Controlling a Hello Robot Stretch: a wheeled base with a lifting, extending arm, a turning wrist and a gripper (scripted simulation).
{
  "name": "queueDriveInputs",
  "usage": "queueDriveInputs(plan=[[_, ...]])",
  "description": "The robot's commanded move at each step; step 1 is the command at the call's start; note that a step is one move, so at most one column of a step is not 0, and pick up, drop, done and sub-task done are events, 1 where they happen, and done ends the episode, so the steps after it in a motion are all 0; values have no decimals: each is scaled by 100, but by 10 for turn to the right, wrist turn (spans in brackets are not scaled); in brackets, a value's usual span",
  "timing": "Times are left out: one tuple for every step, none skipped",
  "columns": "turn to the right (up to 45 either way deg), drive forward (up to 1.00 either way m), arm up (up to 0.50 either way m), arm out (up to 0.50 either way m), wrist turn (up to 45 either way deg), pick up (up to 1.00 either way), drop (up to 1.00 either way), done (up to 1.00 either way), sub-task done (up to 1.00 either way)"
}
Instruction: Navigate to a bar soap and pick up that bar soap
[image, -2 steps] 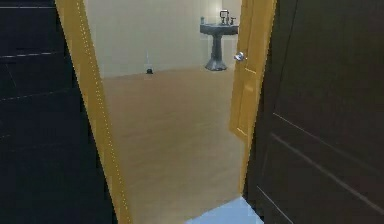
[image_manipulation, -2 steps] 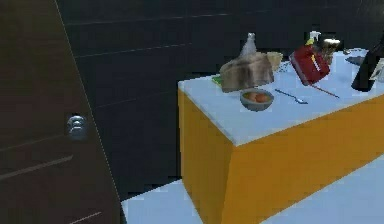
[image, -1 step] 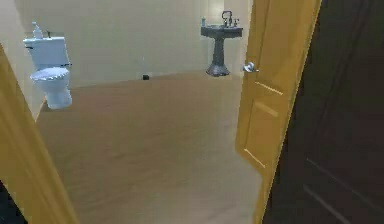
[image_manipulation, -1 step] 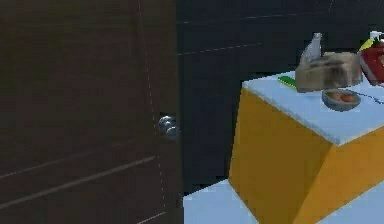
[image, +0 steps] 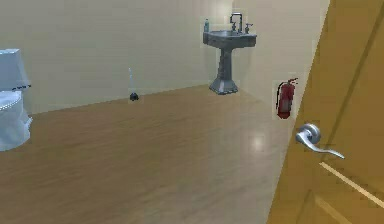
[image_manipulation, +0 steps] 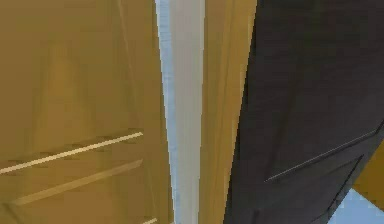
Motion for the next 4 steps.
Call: queueDriveInputs(plan=[[30, 0, 0, 0, 0, 0, 0, 0, 0], [0, 75, 0, 0, 0, 0, 0, 0, 0], [180, 0, 0, 0, 0, 0, 0, 0, 0], [0, 30, 0, 0, 0, 0, 0, 0, 0]])
